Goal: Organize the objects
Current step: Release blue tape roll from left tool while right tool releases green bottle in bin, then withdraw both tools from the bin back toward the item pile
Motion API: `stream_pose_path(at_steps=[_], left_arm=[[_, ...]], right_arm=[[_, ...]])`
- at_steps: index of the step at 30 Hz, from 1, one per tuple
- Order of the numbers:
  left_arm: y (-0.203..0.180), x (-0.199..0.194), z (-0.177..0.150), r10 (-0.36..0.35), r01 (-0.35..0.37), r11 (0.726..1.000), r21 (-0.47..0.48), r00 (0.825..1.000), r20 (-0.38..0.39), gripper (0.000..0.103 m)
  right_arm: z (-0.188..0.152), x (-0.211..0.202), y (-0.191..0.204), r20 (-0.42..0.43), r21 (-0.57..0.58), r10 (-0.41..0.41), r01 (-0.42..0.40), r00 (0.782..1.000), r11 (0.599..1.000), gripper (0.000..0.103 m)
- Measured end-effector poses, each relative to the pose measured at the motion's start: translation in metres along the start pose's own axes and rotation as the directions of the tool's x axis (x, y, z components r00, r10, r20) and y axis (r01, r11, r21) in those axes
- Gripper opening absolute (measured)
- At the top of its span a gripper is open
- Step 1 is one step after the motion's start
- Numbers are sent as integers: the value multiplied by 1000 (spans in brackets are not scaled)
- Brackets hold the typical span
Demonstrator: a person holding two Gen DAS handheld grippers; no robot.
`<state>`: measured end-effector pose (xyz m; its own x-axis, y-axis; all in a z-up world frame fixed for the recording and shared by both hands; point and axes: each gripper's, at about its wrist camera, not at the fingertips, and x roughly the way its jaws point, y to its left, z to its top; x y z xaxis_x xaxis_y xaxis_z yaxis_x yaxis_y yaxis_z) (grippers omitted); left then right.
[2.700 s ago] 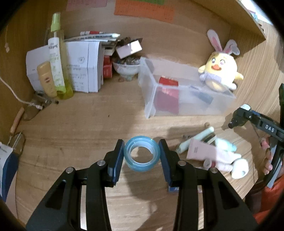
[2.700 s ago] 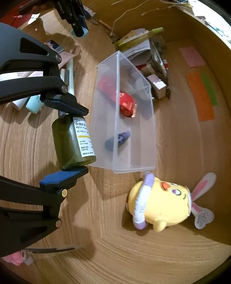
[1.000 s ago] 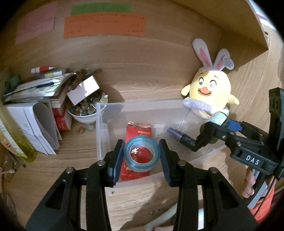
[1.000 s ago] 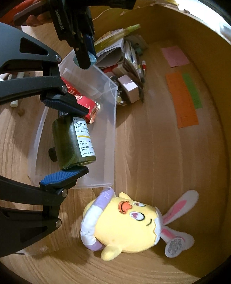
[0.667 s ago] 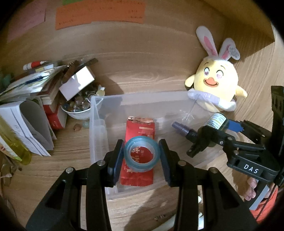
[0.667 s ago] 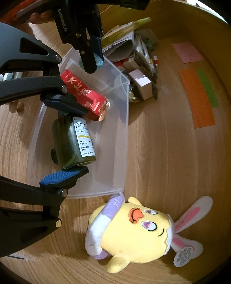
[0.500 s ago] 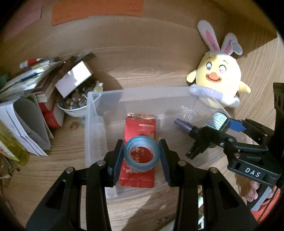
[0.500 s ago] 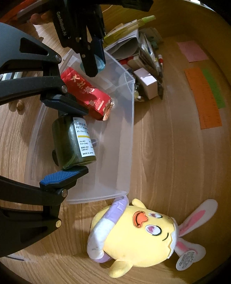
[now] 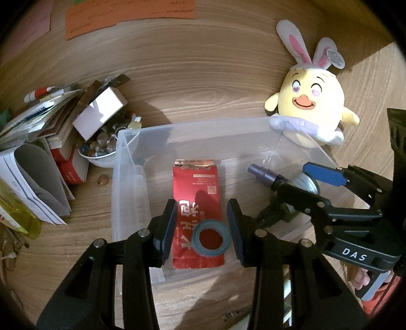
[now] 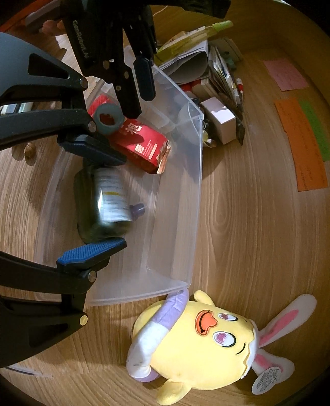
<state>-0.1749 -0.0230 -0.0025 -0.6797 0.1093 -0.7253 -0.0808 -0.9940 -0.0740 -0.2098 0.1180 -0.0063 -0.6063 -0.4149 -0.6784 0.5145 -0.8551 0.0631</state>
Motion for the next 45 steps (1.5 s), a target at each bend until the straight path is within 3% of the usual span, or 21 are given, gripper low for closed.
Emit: stream_pose_path(at_steps=[4, 11, 19, 22, 31, 35, 45], left_arm=[[-2, -12, 0, 1, -1, 1000, -2, 1000, 26, 53], [2, -35, 1, 14, -12, 1000, -22, 998, 69, 68], [11, -57, -10, 22, -17, 998, -60, 996, 90, 74], [16, -66, -20, 36, -27, 996, -81, 994, 106, 83], [19, -87, -55, 61, -54, 996, -74, 994, 93, 84], [17, -93, -73, 69, -63, 995, -72, 994, 84, 91], [9, -98, -119, 70, -69, 996, -60, 997, 26, 91]], right_arm=[[0, -2, 1, 2, -4, -8, 8, 1000, 1000, 66], [1, -15, 2, 28, -6, -7, 7, 1000, 1000, 69], [-5, -41, 2, 60, 4, 19, -19, 998, 1000, 76], [-12, -53, 3, 68, 0, 15, -15, 998, 1000, 77], [-42, -89, 4, 86, -2, 26, -26, 996, 1000, 77], [-58, -99, 11, 80, -7, 25, -24, 997, 1000, 77], [-101, -113, 28, 38, -1, 54, -54, 998, 999, 77]])
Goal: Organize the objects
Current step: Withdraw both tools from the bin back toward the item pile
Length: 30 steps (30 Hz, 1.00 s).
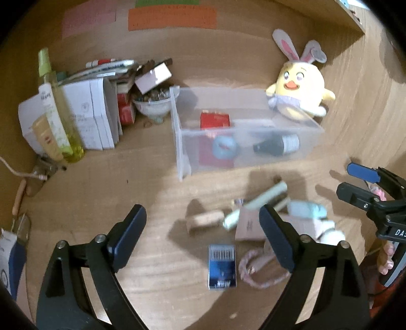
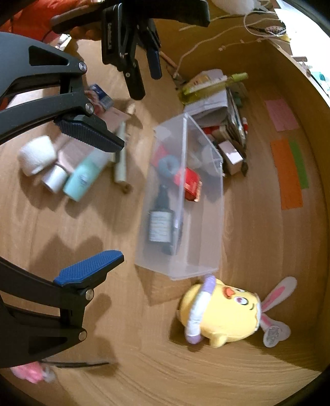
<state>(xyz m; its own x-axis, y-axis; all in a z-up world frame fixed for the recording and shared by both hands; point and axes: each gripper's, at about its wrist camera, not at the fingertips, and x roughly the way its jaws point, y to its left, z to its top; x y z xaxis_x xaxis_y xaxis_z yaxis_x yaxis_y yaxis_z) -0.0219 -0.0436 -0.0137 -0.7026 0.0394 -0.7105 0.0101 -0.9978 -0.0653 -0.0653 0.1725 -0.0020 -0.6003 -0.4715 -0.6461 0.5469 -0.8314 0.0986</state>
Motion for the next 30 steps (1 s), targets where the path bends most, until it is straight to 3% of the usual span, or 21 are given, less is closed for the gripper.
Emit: stream_pose_path(at_steps=[17, 25, 30], left_arm=[[9, -4, -58, 7, -10, 999, -35, 996, -93, 91], [6, -3, -69, 57, -57, 998, 0, 994, -93, 88], [-1, 3, -64, 40, -40, 999, 11, 995, -87, 84]], right_arm=[[-48, -9, 21, -68, -5, 77, -77, 995, 997, 76], [-58, -8, 29, -94, -32, 88, -92, 992, 995, 57], [-62, -4, 31, -104, -37, 80, -84, 991, 996, 56]])
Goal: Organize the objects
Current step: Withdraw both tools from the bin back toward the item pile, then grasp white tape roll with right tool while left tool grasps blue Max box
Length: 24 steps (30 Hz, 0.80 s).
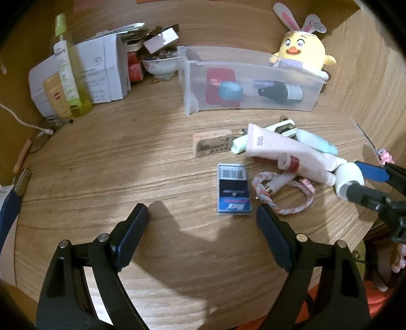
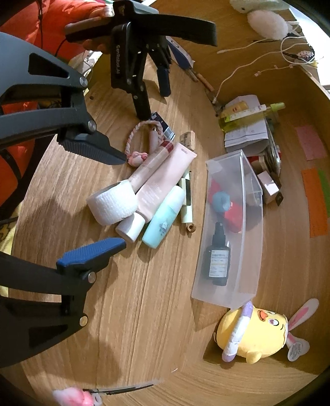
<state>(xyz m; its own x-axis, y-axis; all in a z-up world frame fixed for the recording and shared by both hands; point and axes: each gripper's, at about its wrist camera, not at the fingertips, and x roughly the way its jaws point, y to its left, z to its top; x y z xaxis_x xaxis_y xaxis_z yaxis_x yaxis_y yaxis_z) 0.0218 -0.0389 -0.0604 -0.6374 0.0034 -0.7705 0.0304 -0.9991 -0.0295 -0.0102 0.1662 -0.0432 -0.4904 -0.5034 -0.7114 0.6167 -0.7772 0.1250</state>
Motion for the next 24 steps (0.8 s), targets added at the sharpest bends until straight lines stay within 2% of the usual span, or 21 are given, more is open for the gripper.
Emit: stream_pose_path(at_steps=[2, 5, 9, 12, 14, 17, 18, 20, 24], left_arm=[[-4, 2, 3, 7, -8, 1000, 18, 1000, 5, 78], [-7, 4, 6, -4, 3, 999, 34, 1000, 14, 67], [-12, 7, 12, -25, 24, 998, 56, 1000, 12, 60], [-12, 10, 16, -32, 31, 998, 59, 999, 15, 52], [-11, 11, 18, -33, 32, 998, 58, 999, 19, 39], [-7, 11, 18, -30, 29, 998, 49, 999, 23, 27], [-6, 10, 18, -33, 32, 999, 43, 999, 22, 27], [-2, 9, 16, -33, 33, 999, 27, 999, 22, 27], [5, 5, 15, -38, 38, 999, -10, 999, 23, 27]], right_arm=[[0, 2, 0, -4, 2, 2, -2, 1000, 1000, 52], [0, 3, -1, -7, 6, 1, -1, 1000, 1000, 40], [1, 3, -4, -2, 20, 13, -13, 1000, 1000, 31], [1, -1, -5, 14, 22, 7, -7, 1000, 1000, 30], [2, -4, -6, 23, 24, 6, -7, 1000, 1000, 30], [4, -7, -10, 32, 34, 8, -9, 999, 999, 29], [5, -8, -11, 35, 40, 9, -10, 999, 999, 29], [7, -9, -14, 40, 45, 9, -11, 999, 999, 22], [12, -12, -18, 61, 52, 0, -3, 998, 999, 22]])
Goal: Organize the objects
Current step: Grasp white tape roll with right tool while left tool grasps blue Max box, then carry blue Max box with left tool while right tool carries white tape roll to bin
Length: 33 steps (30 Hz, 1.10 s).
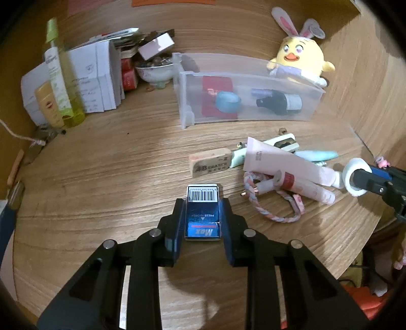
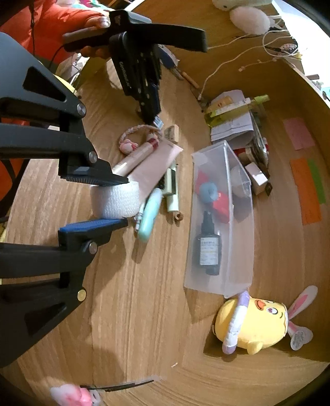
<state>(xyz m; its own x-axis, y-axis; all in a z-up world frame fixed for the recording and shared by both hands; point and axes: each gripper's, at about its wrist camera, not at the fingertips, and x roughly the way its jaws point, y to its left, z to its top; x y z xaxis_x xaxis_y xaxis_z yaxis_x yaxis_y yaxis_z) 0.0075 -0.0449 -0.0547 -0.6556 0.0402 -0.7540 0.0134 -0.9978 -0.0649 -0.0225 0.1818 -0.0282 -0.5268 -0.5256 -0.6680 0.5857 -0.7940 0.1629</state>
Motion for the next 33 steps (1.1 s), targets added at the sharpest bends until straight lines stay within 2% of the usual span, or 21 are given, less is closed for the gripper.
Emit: stream_pose_path(at_steps=[4, 19, 25, 33], left_arm=[[0, -10, 3, 8, -8, 1000, -8, 999, 34, 27], [-16, -33, 45, -55, 57, 998, -3, 984, 167, 27], [-20, -36, 66, -79, 81, 997, -5, 976, 204, 27], [-21, -35, 92, -74, 81, 997, -20, 971, 228, 27]], right_arm=[[5, -3, -2, 16, 4, 1, -1, 1000, 1000, 22], [41, -17, -17, 118, 14, -21, 19, 993, 1000, 22], [62, -13, -21, 150, 1, -17, 17, 989, 1000, 22], [92, -6, -27, 201, -20, 12, -8, 980, 1000, 22]])
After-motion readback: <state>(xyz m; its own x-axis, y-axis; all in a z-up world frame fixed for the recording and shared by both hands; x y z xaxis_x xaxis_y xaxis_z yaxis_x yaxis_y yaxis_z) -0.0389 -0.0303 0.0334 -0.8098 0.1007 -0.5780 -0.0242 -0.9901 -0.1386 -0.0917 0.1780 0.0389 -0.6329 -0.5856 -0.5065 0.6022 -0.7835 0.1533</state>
